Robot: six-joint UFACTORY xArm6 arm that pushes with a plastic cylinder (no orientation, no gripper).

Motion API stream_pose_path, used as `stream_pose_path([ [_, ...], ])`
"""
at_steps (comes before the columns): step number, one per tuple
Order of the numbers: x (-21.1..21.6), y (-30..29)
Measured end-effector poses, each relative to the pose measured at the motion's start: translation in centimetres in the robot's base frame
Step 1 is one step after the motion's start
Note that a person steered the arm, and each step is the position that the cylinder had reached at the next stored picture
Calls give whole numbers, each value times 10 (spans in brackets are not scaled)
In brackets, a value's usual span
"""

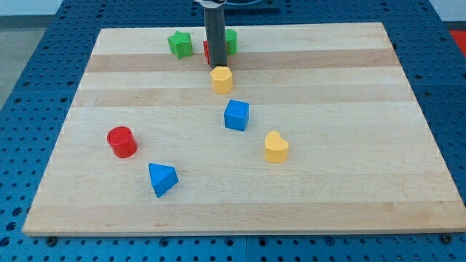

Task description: Push the green blocks and red star together to form a group

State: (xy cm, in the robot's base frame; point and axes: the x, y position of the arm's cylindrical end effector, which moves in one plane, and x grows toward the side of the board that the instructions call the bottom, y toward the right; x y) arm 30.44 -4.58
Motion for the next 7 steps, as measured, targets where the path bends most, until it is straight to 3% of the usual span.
stream_pose_path([
  [2, -4, -4],
  [3, 12, -55],
  [5, -20, -90],
  [7, -22, -114],
])
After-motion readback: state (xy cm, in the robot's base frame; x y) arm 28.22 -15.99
